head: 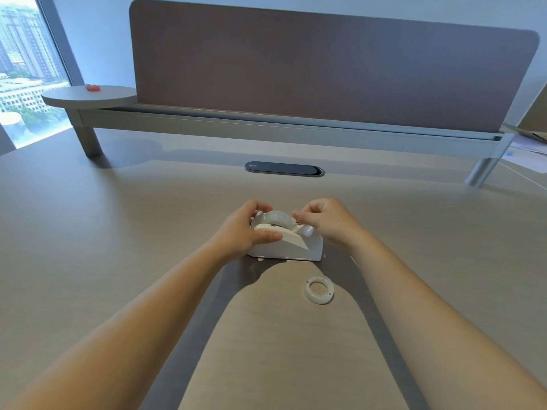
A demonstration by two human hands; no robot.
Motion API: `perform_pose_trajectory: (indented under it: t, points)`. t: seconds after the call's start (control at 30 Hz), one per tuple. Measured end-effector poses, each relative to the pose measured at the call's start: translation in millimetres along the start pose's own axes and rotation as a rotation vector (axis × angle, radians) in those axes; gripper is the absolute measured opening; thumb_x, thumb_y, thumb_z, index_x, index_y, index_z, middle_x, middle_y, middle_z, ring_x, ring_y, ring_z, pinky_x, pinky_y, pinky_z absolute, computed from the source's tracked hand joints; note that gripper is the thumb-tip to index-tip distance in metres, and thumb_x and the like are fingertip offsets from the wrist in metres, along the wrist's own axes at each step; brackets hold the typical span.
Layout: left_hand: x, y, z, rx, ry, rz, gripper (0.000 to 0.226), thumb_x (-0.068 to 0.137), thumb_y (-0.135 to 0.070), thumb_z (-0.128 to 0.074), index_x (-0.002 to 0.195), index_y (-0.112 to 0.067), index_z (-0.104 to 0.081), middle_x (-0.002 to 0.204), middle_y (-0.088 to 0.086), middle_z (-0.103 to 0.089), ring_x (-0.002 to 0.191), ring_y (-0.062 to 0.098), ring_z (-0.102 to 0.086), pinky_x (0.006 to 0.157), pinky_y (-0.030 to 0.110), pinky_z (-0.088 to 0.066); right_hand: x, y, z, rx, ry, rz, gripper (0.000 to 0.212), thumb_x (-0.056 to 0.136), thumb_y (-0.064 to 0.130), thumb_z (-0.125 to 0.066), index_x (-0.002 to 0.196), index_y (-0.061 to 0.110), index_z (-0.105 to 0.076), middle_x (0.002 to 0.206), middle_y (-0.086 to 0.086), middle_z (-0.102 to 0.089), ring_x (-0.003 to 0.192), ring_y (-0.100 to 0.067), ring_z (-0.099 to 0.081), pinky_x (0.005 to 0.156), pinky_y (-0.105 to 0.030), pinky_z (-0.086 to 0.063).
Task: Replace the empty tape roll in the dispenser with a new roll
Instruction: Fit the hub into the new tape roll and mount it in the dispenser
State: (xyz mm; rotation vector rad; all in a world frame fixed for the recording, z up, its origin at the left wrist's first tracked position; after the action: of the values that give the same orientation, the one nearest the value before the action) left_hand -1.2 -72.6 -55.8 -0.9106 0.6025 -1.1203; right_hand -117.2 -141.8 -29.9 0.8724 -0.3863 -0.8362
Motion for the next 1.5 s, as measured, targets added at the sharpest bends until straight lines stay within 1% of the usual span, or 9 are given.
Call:
perform_pose_trajectory:
  t: [0.2, 0.4, 0.63, 0.77, 0.87, 0.97, 1.13, 1.27, 1.5]
  points:
    - [0, -1, 0, 0.008, -0.002, -0.002, 0.051, 0.074, -0.021, -0.066, 0.119, -0.017, -0.043, 0.110, 0.001, -0.045, 0.101, 0.019, -0.045, 0.087, 0.034, -0.042, 6, 0, -9, -0.070, 0.037, -0.026, 0.033, 0.087, 0.033, -0.047, 0.067, 0.007, -0.052, 0.061, -0.006, -0.042, 0.055, -0.015, -0.034, 0.053, -0.028, -0.027]
    - [1, 0, 0, 0.003, 0.013, 0.000, 0.049, 0.075, -0.021, -0.065, 0.119, -0.018, -0.043, 0.110, -0.001, -0.045, 0.102, 0.019, -0.045, 0.086, 0.033, -0.043, 7, -6, -1, 0.022, 0.029, -0.043, 0.031, 0.080, 0.031, -0.058, 0.059, 0.009, -0.050, 0.058, -0.001, -0.044, 0.057, -0.014, -0.038, 0.057, -0.028, -0.033]
    - [4, 4, 0, 0.002, 0.019, 0.018, 0.046, 0.074, -0.021, -0.066, 0.115, -0.021, -0.045, 0.111, -0.001, -0.046, 0.102, 0.021, -0.046, 0.090, 0.036, -0.044, 5, -12, 37, 0.014, -0.054, -0.047, 0.026, 0.077, 0.025, -0.063, 0.058, 0.009, -0.054, 0.078, -0.013, -0.059, 0.080, -0.022, -0.052, 0.083, -0.040, -0.042]
    - [3, 3, -1, 0.006, 0.019, 0.016, 0.045, 0.075, -0.021, -0.065, 0.115, -0.021, -0.044, 0.111, -0.002, -0.046, 0.103, 0.021, -0.046, 0.091, 0.036, -0.045, 1, -28, 46, -0.020, -0.075, -0.080, 0.029, 0.078, 0.021, -0.063, 0.053, 0.011, -0.052, 0.067, -0.002, -0.057, 0.086, -0.024, -0.055, 0.090, -0.044, -0.044]
    - [3, 3, -1, 0.000, 0.011, 0.016, 0.045, 0.075, -0.020, -0.064, 0.116, -0.020, -0.044, 0.110, -0.001, -0.046, 0.103, 0.021, -0.046, 0.088, 0.034, -0.045, 3, -39, 54, -0.046, -0.120, -0.084, 0.030, 0.079, 0.016, -0.062, 0.052, 0.012, -0.048, 0.061, -0.003, -0.056, 0.077, -0.027, -0.059, 0.083, -0.043, -0.049]
    - [3, 2, 0, -0.007, 0.002, 0.014, 0.045, 0.075, -0.019, -0.065, 0.114, -0.019, -0.045, 0.110, 0.000, -0.047, 0.102, 0.021, -0.046, 0.086, 0.034, -0.044, 3, -49, 52, 0.024, -0.113, -0.112, 0.027, 0.081, 0.005, -0.056, 0.057, 0.012, -0.045, 0.057, -0.008, -0.057, 0.047, -0.015, -0.059, 0.054, -0.027, -0.053]
    - [2, 2, 0, 0.000, -0.004, 0.020, 0.046, 0.075, -0.019, -0.065, 0.116, -0.019, -0.045, 0.110, 0.000, -0.046, 0.104, 0.022, -0.045, 0.088, 0.036, -0.044, 1, -46, 47, 0.030, -0.159, -0.025, 0.028, 0.081, -0.003, -0.051, 0.062, 0.017, -0.047, 0.054, -0.009, -0.051, 0.047, -0.016, -0.052, 0.041, -0.017, -0.048]
    - [1, 2, -1, -0.005, -0.005, 0.021, 0.046, 0.075, -0.019, -0.064, 0.117, -0.019, -0.044, 0.110, 0.000, -0.046, 0.104, 0.021, -0.045, 0.087, 0.035, -0.044, -4, -44, 40, -0.068, -0.193, 0.061, 0.035, 0.082, 0.001, -0.048, 0.059, 0.027, -0.049, 0.056, -0.001, -0.054, 0.050, -0.012, -0.054, 0.056, -0.028, -0.046]
    - [-1, 3, -1, -0.019, -0.012, 0.016, 0.047, 0.076, -0.019, -0.064, 0.118, -0.019, -0.044, 0.110, 0.000, -0.046, 0.102, 0.020, -0.045, 0.086, 0.034, -0.044, -17, -47, 28, 0.017, -0.328, 0.091, 0.025, 0.083, 0.003, -0.047, 0.089, 0.008, -0.071, 0.085, -0.002, -0.060, 0.084, -0.023, -0.056, 0.081, -0.046, -0.053]
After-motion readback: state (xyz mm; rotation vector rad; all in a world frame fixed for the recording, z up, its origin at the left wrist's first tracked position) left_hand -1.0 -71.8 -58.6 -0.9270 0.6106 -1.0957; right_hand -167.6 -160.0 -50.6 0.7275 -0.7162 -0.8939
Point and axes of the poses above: each hand's wrist, its own x-axis towards the middle knuckle, its own z-axis out of the back of the hand, y = z × x, the point moved 7 cm from there along x, towards the middle knuckle
